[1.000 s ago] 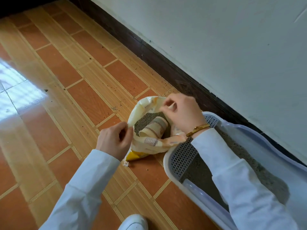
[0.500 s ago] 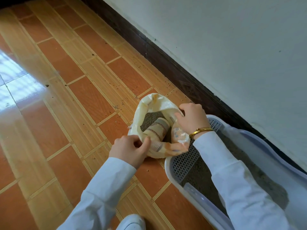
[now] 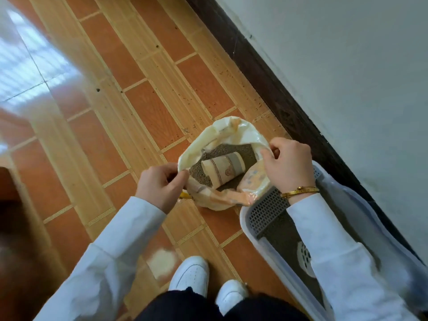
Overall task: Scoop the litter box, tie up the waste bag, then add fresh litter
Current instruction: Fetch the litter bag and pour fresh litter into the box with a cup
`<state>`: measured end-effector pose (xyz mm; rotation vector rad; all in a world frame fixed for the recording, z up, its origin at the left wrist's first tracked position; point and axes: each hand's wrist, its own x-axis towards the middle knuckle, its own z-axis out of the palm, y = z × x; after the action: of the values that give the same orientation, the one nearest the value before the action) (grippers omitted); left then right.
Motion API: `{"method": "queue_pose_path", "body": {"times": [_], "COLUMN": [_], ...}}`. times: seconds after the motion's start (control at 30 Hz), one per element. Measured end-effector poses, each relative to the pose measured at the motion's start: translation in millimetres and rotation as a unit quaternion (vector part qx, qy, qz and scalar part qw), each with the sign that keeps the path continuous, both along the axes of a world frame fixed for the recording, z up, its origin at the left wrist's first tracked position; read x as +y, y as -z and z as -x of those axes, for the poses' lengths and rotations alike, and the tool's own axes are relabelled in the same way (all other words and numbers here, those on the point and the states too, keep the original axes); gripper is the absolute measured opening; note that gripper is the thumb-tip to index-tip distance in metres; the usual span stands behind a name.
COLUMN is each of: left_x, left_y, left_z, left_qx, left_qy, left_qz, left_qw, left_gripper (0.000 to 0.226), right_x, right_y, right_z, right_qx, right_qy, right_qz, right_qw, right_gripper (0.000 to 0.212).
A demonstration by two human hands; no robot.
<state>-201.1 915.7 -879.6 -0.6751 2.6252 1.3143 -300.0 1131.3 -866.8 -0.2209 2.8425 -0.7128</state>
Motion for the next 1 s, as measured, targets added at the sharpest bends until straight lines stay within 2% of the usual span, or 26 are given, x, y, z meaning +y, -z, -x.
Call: {"method": "queue_pose_path", "body": {"times": [0.23,0.4,0.57,0.67,0.83,1.0], "left_x": [-23,-42,-61,-73,-97,-140], "left_y": [-173,-339,-518,-604,-692,-721], "left_z": [-29,-57,-84,-100,-124,-134], "left_qx": [-0.028,-0.001,0.038,0.069,0.087,0.083], "left_qy": [-0.084,-0.123,-0.154,-0.167,-0.213,-0.25], "left_qz": [-0.044,-0.047,-0.059,-0.049,-0.072,-0.085], "left_qw": [0.995,0.991,0.986,0.982,0.97,0.961], "left_gripper": [0.027,0.029,0.025,0.016,0.017,0.022], "right_x": [-28,-49,-67,-77,-105,-153], "right_y": [-161,-321,-499,-587,-679,-711], "right_z": [-25,-48,-69,-79,-86,-84], "right_qx": [-0.024,-0.002,0.018,0.036,0.05,0.052], "right_qy": [-0.014,-0.008,-0.036,-0.054,-0.081,-0.123], "right_qz": [0.041,0.064,0.091,0.106,0.122,0.116], "right_qw": [0.999,0.998,0.995,0.992,0.988,0.984], "right_gripper": [0.022,0.03,0.026,0.026,0.027,0.025]}}
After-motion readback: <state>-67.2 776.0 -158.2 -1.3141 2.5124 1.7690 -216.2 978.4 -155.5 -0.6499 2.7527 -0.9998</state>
